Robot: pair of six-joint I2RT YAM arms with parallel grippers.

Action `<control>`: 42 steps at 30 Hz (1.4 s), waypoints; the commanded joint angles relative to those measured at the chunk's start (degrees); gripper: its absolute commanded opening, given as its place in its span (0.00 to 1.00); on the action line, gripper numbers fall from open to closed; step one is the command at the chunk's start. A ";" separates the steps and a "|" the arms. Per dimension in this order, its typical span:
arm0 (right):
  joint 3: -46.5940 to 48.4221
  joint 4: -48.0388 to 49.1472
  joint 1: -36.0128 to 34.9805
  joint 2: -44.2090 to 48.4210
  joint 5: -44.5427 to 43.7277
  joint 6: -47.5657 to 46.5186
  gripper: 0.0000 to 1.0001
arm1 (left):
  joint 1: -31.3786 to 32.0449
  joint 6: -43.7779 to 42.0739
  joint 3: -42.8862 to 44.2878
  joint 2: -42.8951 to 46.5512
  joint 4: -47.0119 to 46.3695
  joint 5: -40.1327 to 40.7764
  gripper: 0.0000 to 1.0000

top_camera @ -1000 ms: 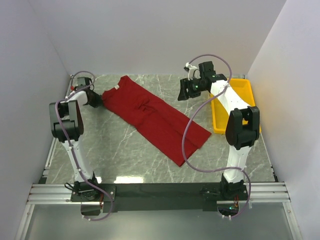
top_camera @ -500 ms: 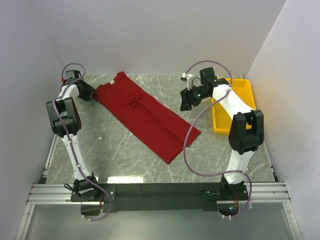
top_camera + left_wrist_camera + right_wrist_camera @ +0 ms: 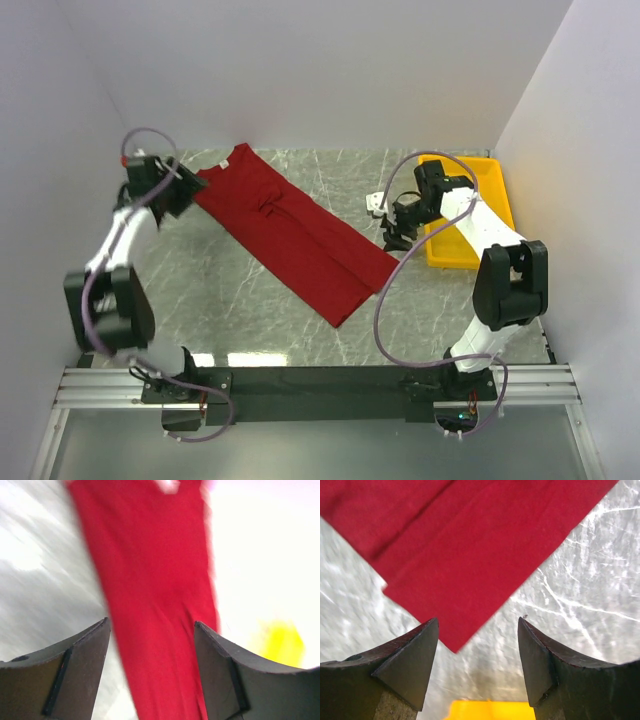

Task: Fold and stack the t-shirts
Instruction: Fold the tshirt

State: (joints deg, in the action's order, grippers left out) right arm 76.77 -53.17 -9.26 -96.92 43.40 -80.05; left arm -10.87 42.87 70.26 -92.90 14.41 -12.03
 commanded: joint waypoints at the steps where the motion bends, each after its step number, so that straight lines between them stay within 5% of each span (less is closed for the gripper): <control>1: -0.74 -2.65 0.82 -0.02 -1.55 -11.44 0.71 | 6.99 7.55 -13.53 10.77 -5.96 -6.33 0.73; 6: -5.31 0.69 1.69 1.30 -3.49 -10.83 0.71 | 23.59 31.63 -34.82 21.52 -13.98 -1.89 0.69; 19: -9.79 1.66 6.27 6.47 1.34 -5.30 0.71 | 61.03 66.80 -40.46 23.75 -11.43 22.30 0.67; 31: -16.56 7.63 6.36 16.49 -0.86 5.60 0.71 | 75.28 85.96 -35.90 11.52 -8.26 28.20 0.62; 42: -21.84 7.99 6.88 20.63 -0.33 3.94 0.71 | 77.49 93.00 -34.49 2.38 -11.87 28.20 0.57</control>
State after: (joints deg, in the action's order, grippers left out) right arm 56.07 -45.65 -2.83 -78.30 42.28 -75.48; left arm 66.26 113.84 35.48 -87.68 -0.95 13.50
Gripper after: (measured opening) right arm 0.709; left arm 0.577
